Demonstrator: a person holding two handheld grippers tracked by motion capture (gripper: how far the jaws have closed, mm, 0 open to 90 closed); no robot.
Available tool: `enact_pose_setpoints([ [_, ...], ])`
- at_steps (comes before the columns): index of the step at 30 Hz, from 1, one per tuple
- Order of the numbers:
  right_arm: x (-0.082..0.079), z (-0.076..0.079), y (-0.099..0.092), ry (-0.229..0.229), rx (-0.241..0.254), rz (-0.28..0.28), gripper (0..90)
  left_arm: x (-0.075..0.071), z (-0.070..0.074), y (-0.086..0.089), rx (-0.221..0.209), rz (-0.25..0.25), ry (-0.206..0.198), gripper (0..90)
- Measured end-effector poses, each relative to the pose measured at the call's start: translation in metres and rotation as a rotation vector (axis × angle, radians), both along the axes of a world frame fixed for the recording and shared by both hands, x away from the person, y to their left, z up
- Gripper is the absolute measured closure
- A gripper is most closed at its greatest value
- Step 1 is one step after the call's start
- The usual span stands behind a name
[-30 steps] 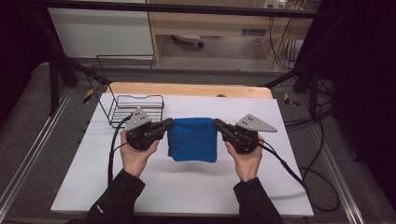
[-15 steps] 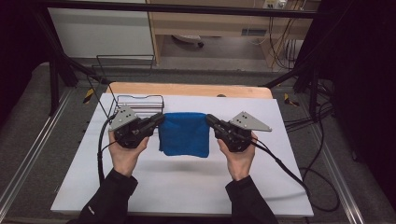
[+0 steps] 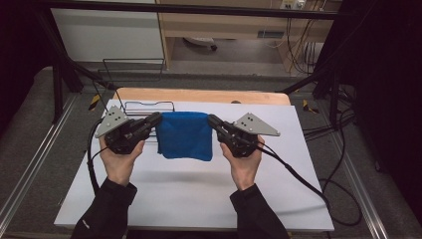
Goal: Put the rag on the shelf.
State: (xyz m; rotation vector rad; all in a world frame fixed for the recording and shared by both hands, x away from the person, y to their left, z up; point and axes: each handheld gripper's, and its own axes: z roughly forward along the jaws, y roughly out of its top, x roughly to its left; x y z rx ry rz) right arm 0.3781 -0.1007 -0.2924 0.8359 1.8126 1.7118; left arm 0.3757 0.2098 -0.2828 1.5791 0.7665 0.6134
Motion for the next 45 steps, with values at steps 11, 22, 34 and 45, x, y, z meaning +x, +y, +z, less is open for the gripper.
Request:
enact_pose_setpoints([
  [11, 0.006, 0.015, 0.029, -0.042, -0.008, 0.011, 86.8, 0.000, 0.012, 0.026, -0.029, 0.044, -0.030, 85.7],
  [22, 0.016, 0.028, 0.054, -0.073, -0.001, 0.026, 86.8, 0.002, 0.021, 0.049, -0.063, 0.088, -0.060, 85.7],
  [34, 0.026, 0.041, 0.076, -0.102, 0.018, 0.042, 87.0, 0.005, 0.034, 0.069, -0.094, 0.112, -0.089, 85.7],
  [45, 0.037, 0.061, 0.096, -0.134, 0.019, 0.047, 87.0, 0.013, 0.052, 0.085, -0.106, 0.149, -0.117, 85.7],
])
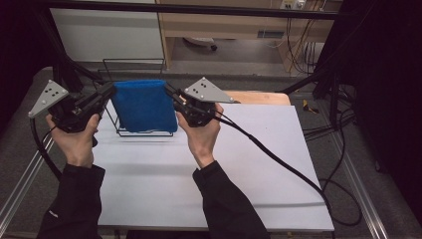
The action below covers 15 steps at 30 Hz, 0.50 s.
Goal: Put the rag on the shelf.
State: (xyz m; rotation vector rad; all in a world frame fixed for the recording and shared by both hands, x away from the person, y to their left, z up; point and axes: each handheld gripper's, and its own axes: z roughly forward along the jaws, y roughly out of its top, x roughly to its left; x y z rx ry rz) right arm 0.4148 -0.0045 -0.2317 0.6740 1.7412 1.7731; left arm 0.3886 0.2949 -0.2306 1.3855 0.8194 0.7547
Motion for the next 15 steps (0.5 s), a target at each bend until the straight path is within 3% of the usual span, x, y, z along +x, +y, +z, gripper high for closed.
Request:
enact_pose_setpoints([
  [15, 0.010, 0.031, 0.025, -0.062, 0.015, 0.009, 87.1, 0.010, 0.028, 0.022, -0.046, 0.023, -0.046, 85.7],
])
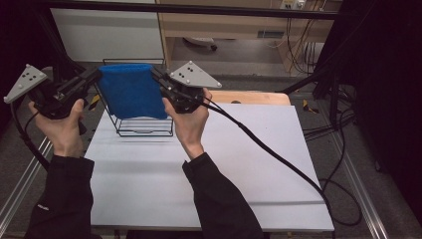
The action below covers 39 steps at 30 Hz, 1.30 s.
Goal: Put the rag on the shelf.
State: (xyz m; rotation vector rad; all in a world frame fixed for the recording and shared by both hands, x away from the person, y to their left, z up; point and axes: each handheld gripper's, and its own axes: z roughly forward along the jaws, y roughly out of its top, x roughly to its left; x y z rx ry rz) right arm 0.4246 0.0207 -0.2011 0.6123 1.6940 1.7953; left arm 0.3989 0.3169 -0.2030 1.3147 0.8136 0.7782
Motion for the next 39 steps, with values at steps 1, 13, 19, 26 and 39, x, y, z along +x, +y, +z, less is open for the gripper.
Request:
enact_pose_setpoints([
  [1, 0.001, 0.003, 0.002, -0.007, -0.002, -0.003, 87.1, 0.000, 0.002, 0.001, 0.000, 0.003, -0.003, 85.7],
  [13, 0.015, 0.021, 0.017, -0.030, -0.003, -0.015, 87.2, 0.013, 0.021, 0.011, 0.000, 0.030, -0.017, 85.7],
  [19, 0.022, 0.030, 0.022, -0.032, -0.001, -0.017, 87.1, 0.023, 0.031, 0.017, -0.011, 0.023, -0.019, 85.8],
  [26, 0.038, 0.035, 0.028, -0.029, 0.023, -0.020, 87.1, 0.035, 0.038, 0.020, -0.033, 0.030, -0.018, 85.8],
  [39, 0.067, 0.047, 0.035, -0.048, 0.029, -0.030, 87.1, 0.061, 0.046, 0.023, -0.041, 0.064, -0.037, 85.7],
])
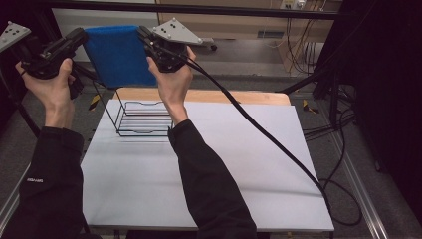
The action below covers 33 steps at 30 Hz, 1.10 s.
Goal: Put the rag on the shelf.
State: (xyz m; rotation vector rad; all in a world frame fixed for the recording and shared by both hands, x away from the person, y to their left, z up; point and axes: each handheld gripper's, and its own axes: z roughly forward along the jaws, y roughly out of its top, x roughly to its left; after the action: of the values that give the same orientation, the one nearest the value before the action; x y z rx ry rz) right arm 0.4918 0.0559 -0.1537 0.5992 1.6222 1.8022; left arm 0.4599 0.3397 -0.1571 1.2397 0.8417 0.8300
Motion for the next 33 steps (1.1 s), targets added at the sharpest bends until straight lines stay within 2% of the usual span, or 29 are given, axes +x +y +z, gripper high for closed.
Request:
enact_pose_setpoints([
  [2, 0.005, 0.003, 0.002, -0.006, -0.008, -0.001, 87.1, 0.004, 0.001, 0.002, -0.019, -0.002, 0.004, 85.7],
  [5, 0.010, 0.005, 0.006, -0.010, -0.014, 0.000, 87.1, 0.011, 0.002, 0.004, -0.011, 0.013, 0.013, 85.7],
  [10, 0.019, 0.002, 0.009, 0.002, -0.014, -0.001, 87.1, 0.022, 0.000, 0.007, -0.036, 0.010, 0.014, 85.7],
  [18, 0.030, -0.003, 0.008, -0.003, -0.024, -0.020, 87.1, 0.034, 0.006, 0.002, -0.001, 0.032, 0.005, 85.7],
  [22, 0.037, -0.006, 0.007, 0.000, -0.040, -0.029, 87.1, 0.041, 0.000, 0.001, 0.007, 0.035, 0.020, 85.7],
  [27, 0.046, -0.013, 0.009, 0.009, -0.071, -0.032, 87.1, 0.049, -0.010, 0.003, -0.003, 0.029, 0.040, 85.7],
  [33, 0.047, -0.019, 0.009, 0.025, -0.085, -0.026, 87.1, 0.051, -0.024, 0.004, -0.005, 0.014, 0.059, 85.7],
])
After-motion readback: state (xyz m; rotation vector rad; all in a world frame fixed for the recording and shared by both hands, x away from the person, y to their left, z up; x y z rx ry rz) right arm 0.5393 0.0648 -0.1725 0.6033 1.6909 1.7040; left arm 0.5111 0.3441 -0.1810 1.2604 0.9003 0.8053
